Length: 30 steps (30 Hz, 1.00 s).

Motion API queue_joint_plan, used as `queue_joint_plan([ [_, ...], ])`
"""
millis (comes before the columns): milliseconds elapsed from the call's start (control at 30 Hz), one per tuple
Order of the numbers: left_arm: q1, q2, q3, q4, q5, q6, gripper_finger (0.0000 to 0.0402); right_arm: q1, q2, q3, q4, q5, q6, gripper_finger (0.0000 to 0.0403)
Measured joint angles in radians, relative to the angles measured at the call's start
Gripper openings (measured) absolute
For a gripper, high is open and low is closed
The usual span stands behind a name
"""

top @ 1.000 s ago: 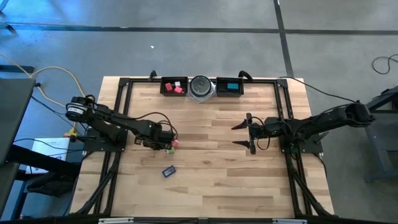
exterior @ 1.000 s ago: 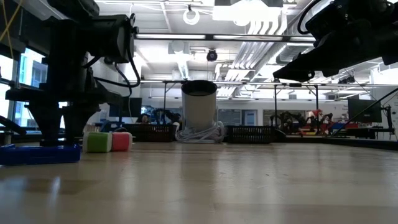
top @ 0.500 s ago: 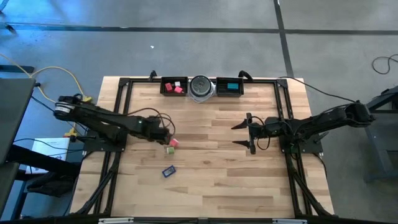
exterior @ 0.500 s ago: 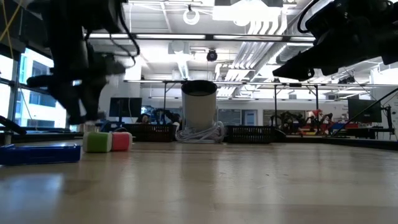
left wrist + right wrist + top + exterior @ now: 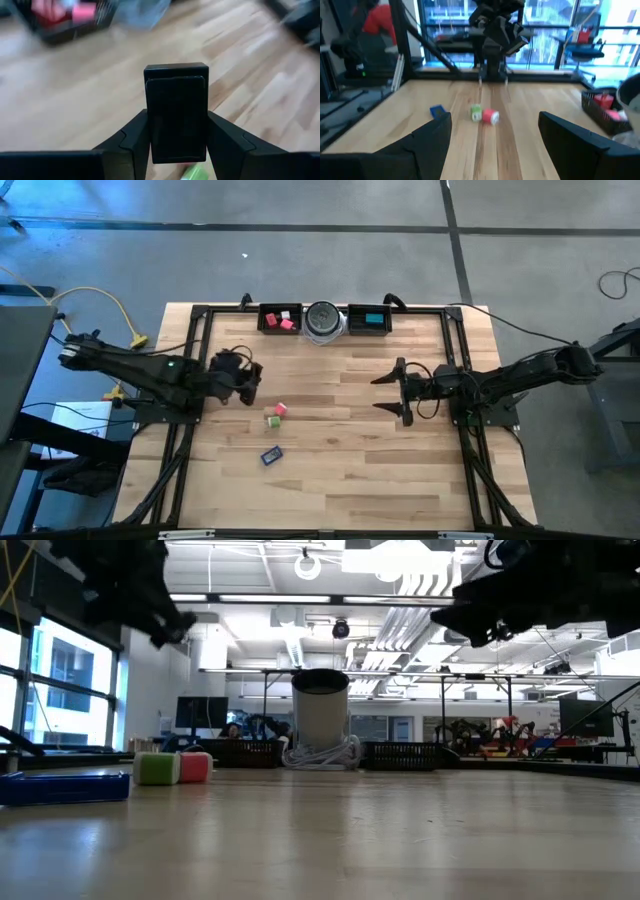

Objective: Pick & Place Office items
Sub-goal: Put the black digital clock into the right black basket

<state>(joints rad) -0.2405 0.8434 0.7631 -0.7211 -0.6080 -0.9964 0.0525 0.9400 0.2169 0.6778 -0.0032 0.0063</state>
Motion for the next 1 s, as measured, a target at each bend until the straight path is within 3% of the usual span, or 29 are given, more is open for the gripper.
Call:
queue_joint_plan([
  [200, -0.097, -0.065, 0.000, 0.119, -0.081, 0.276, 0.0146, 0.000, -0.049, 0.000, 0.069, 0.000, -0.002, 0.0286],
  [467, -0.206, -0.058, 0.000, 0.349, -0.083, 0.677, 0.0146, 0.000, -0.076, 0.001, 0.247, -0.007, -0.018, 0.0286],
  [667, -0.268, -0.044, 0.000, 0.491, -0.100, 0.925, 0.0146, -0.001, -0.030, 0.035, 0.253, 0.000, 0.000, 0.0286],
  [833, -0.309, -0.065, 0.001, 0.494, -0.241, 1.017, 0.0146, -0.017, 0.039, 0.098, 0.250, -0.017, -0.001, 0.0286],
  [1000, -0.369, -0.147, 0.001, 0.472, -0.261, 1.045, 0.0146, -0.056, 0.087, 0.132, 0.210, -0.058, 0.000, 0.0286],
])
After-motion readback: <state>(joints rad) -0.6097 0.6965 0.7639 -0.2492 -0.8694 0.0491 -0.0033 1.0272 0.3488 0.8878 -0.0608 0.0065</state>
